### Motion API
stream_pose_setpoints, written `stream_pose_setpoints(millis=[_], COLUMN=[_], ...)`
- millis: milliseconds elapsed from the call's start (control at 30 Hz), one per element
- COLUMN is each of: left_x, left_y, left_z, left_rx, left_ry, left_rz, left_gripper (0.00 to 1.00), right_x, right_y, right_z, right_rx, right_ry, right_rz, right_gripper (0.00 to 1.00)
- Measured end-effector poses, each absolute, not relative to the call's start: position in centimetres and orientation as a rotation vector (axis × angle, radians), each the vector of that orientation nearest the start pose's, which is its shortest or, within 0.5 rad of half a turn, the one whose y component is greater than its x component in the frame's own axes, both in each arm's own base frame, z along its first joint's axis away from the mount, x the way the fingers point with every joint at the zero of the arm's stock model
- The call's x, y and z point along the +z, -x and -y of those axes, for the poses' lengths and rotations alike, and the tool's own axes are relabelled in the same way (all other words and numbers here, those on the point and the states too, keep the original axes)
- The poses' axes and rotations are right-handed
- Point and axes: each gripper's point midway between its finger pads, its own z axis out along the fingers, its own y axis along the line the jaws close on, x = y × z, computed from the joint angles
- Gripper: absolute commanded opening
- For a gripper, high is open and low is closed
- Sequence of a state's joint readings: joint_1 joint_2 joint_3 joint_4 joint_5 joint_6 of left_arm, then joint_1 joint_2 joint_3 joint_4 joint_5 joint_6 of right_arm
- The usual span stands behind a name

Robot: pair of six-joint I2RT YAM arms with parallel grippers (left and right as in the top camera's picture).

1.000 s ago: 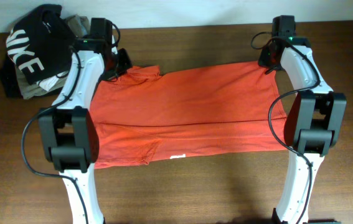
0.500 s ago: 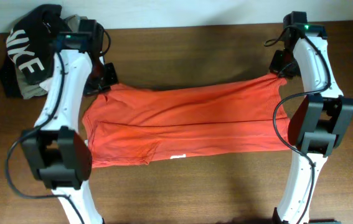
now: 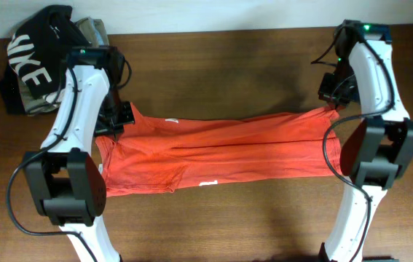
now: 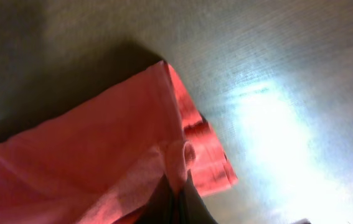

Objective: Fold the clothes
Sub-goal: 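Fold the top edge down over the folded hem with both grippers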

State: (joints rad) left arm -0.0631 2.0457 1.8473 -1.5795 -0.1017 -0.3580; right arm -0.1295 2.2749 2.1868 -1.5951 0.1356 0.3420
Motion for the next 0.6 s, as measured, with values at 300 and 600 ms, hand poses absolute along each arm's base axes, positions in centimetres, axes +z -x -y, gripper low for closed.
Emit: stream_pose_setpoints(millis=[300,600], left_x=[6.2,8.2], left_y=[-30.0,-28.1], left_z=[0.1,0.0], left_rx=[0.287,0.296], left_ry=[0.474,0.476], left_rz=[-3.382,-3.409], left_gripper=[0.0,0.0], right_x=[11.9,7.8], right_y=[-39.0,-36.1], right_z=[7.7,10.6], right_rx=[-0.265,-0.264], right_ry=[-0.751,-0.913], right_rz=[-3.181,-3.255], right_gripper=[0.04,0.09])
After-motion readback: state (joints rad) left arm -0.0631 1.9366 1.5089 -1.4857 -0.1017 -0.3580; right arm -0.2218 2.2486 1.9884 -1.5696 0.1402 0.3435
